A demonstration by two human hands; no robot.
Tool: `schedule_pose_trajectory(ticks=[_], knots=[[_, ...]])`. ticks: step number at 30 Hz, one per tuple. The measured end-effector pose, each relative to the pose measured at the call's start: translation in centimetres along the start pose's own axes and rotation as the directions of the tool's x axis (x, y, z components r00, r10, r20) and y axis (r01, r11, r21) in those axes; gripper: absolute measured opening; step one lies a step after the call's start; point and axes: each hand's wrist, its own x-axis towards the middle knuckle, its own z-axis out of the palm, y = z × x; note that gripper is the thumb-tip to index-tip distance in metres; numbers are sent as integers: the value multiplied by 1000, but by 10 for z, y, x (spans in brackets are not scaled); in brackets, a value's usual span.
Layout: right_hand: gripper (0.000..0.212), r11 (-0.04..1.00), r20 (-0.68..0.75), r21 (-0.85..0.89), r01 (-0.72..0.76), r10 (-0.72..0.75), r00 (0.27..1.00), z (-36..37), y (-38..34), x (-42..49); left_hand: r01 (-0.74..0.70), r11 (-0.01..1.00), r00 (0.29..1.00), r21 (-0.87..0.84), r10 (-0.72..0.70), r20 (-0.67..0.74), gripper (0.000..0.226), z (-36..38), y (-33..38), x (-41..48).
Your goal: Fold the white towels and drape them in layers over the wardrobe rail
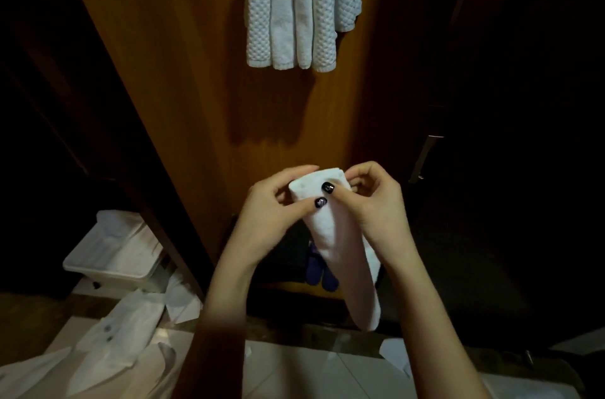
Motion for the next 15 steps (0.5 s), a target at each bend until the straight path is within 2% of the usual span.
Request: schedule_pose_trajectory(ticks=[3,5,8,11,15], knots=[[15,998,-69,-36,43,-45,997,0,-1,-1,-26,999,995,-39,22,-92,36,13,2,2],[10,998,-37,-37,43,-44,998,-8,-3,0,-32,997,993,-74,24,-116,34,15,2,5],[8,999,21,-29,20,-19,1000,-21,-5,0,-35,987,994,-157,19,-105,33,17,5,9],[4,998,-53,-37,47,-49,997,-24,-5,4,-53,985,996,-165,39,-83,35,23,10,14],[8,998,-96,45,44,-39,995,-27,-6,14,-79,986,993,-146,64,-101,32,34,16,32]])
